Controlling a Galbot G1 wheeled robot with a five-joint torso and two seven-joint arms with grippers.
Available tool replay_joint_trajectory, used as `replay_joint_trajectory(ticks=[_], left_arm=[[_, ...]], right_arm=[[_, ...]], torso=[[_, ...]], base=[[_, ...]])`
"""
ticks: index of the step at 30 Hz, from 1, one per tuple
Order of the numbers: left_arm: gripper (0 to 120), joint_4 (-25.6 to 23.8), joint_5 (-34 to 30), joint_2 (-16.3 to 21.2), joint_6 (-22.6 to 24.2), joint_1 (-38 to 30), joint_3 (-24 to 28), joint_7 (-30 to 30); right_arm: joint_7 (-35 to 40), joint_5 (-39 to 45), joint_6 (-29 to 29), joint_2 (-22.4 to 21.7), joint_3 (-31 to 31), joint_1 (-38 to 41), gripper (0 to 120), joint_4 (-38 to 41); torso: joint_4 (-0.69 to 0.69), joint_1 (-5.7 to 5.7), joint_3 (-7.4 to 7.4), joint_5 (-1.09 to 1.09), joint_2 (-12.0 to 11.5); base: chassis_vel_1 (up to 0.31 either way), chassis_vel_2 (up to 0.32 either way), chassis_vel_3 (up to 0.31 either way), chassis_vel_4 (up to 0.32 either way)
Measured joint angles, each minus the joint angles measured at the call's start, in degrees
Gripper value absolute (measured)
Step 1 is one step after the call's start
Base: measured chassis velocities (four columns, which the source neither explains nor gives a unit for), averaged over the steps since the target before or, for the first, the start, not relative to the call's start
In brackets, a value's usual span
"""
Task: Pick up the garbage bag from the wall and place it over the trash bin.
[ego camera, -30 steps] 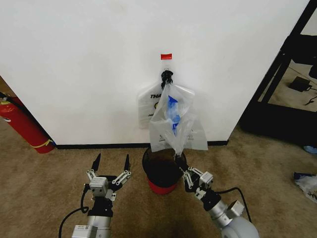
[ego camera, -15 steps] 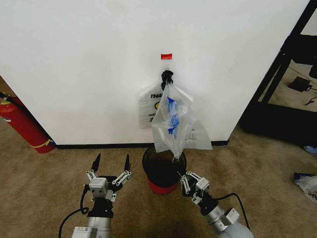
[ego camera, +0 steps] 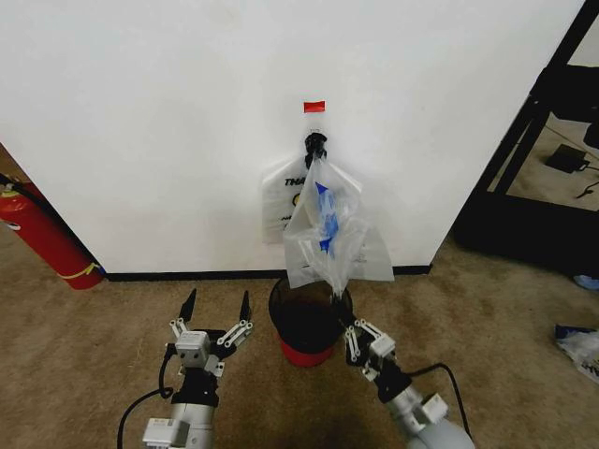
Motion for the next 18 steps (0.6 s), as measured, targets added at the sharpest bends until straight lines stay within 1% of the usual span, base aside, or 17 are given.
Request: replay_joint_trajectory(ticks=[2,4,5,6,8,9,10,11,12,13,14,15,16,18], left_arm=[[100,-0.91,-2.64,3.78,2.72,-2.97,0.79,-0.21],[100,-2.18,-7.09,9.34,5.98,-7.35,1.56,-0.75],[100,-2.18,-7.09,9.34,5.98,-7.35,1.56,-0.75],[100,-2.92,-10.61,12.91,8.21,-10.56,2.18,-1.2],[100,-4.08,-16.66,18.31,11.54,-16.0,3.53,-2.08],[100,-4.81,-20.73,21.55,13.73,-20.04,4.89,-2.67],[100,-5.24,-24.1,23.91,15.5,-23.28,6.2,-3.09],[100,-5.66,-29.17,27.3,17.94,-28.94,8.76,-3.87],[100,-5.66,-29.17,27.3,17.94,-28.94,8.76,-3.87],[100,-5.85,-32.49,29.39,19.48,-33.27,10.98,-4.44],[100,-5.98,-37.19,31.97,21.69,-40.19,14.34,-5.21],[100,-6.01,-40.65,33.36,23.37,-45.0,16.66,-5.8],[100,-6.01,-43.41,34.03,24.64,-48.34,18.15,-6.3],[100,-5.59,-50.5,34.56,28.49,-56.91,21.36,-8.12]], right_arm=[[1.88,1.67,-1.79,-0.74,-1.19,2.63,0,-0.05],[3.3,3.01,-3.04,-1.41,-2.32,5.44,0,-0.75],[3.3,3.01,-3.04,-1.41,-2.32,5.44,0,-0.75],[3.9,3.75,-3.59,-1.74,-3.11,7.25,0,-1.53],[4.34,4.28,-3.94,-1.87,-4.05,9.12,0,-2.75],[4.48,4.31,-4.01,-1.79,-4.51,10.01,0,-3.49],[4.64,4.21,-4.03,-1.62,-4.87,10.76,0,-4.15],[4.79,3.85,-4.03,-1.32,-5.27,11.45,0,-4.83],[4.79,3.85,-4.03,-1.32,-5.27,11.45,0,-4.83],[4.85,3.4,-4.02,-1.08,-5.5,11.9,0,-5.33],[4.87,2.84,-3.96,-0.89,-5.62,12.25,0,-5.84],[4.9,2.42,-3.9,-0.81,-5.63,12.44,0,-6.25],[4.95,2.17,-3.85,-0.75,-5.64,12.55,0,-6.52],[5.14,1.44,-3.77,-0.7,-5.82,13.03,0,-7.22]], torso=[[0.0,0.0,0.0,-0.02,0.0],[0.0,0.0,0.0,0.01,0.0],[0.0,0.0,0.0,0.01,0.0],[0.0,0.0,0.01,-0.04,0.0],[0.0,0.0,0.01,-0.02,-0.01],[-0.02,0.01,0.01,0.0,-0.01],[-0.01,0.01,0.01,-0.02,-0.01],[0.0,0.01,0.01,-0.02,-0.01],[0.0,0.01,0.01,-0.02,-0.01],[0.0,0.01,0.01,0.0,-0.01],[-0.02,0.01,0.01,0.0,-0.01],[-0.04,0.01,0.01,0.0,-0.01],[-0.03,0.01,0.01,0.03,-0.01],[-0.01,0.01,0.01,0.0,-0.01]], base=[[0.0,0.0,0.0,0.0],[0.0,0.0,0.0,0.0],[0.0,0.0,0.0,0.0],[0.0,0.0,0.0,0.0],[0.0,0.0,0.0,0.0],[0.0,0.0,0.0,0.0],[0.0,0.0,0.0,0.0],[0.0,0.0,0.0,0.0],[0.0,0.0,0.0,0.0],[0.0,0.0,0.0,0.0],[0.0,0.0,0.0,0.0],[0.0,0.0,0.0,0.0],[0.0,0.0,0.0,0.0],[0.0,0.0,0.0,0.0]])
